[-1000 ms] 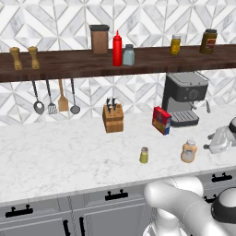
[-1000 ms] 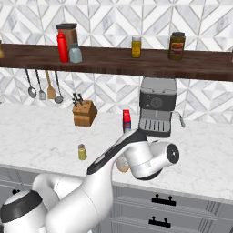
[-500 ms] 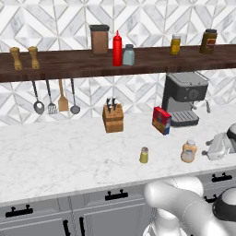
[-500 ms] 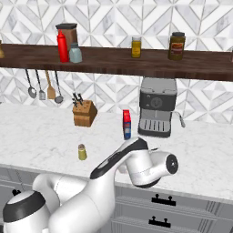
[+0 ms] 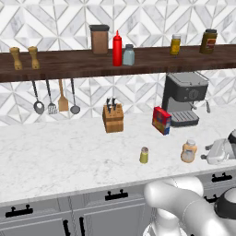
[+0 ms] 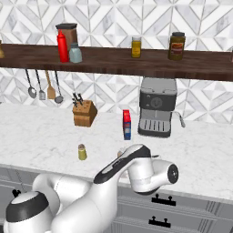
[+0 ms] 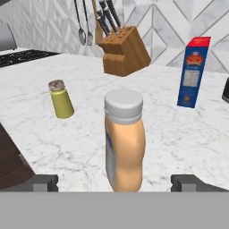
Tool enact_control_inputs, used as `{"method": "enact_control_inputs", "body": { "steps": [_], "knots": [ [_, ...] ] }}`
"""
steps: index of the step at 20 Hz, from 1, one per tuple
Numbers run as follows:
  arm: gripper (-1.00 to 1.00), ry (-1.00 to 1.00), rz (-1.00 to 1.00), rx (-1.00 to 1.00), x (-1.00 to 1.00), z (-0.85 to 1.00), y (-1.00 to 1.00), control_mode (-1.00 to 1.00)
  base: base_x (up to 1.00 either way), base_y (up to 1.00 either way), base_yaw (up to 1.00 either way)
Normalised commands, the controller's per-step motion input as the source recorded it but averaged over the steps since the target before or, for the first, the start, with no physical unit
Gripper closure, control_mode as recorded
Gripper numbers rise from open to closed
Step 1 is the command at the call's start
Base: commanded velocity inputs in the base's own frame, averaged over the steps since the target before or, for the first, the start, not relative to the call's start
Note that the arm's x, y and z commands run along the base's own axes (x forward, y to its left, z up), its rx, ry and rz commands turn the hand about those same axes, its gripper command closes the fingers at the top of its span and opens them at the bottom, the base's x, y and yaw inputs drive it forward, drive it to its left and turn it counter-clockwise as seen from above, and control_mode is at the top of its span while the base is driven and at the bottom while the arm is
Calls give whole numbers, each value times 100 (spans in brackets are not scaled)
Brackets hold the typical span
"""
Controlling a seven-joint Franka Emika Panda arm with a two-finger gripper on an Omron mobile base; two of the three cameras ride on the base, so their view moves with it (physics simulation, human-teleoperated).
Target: Put the shaker and condiment bottle from the counter next to their counterparts in the cabinet.
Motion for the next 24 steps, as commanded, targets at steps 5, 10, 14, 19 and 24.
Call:
{"method": "enact_control_inputs", "body": {
  "steps": [5, 10, 14, 19, 24],
  "knots": [
    [-100, 0, -6, 7, 0, -12, 0, -100, 0, 0, 0],
    [-100, 0, -8, 6, 0, -13, 0, -100, 0, 0, 0],
    [-100, 0, -7, 7, 0, -7, 0, -100, 0, 0, 0],
    [-100, 0, -1, 5, 0, 0, 0, -100, 0, 0, 0],
    [-100, 0, 0, 0, 0, 0, 0, -100, 0, 0, 0]
  ]
}}
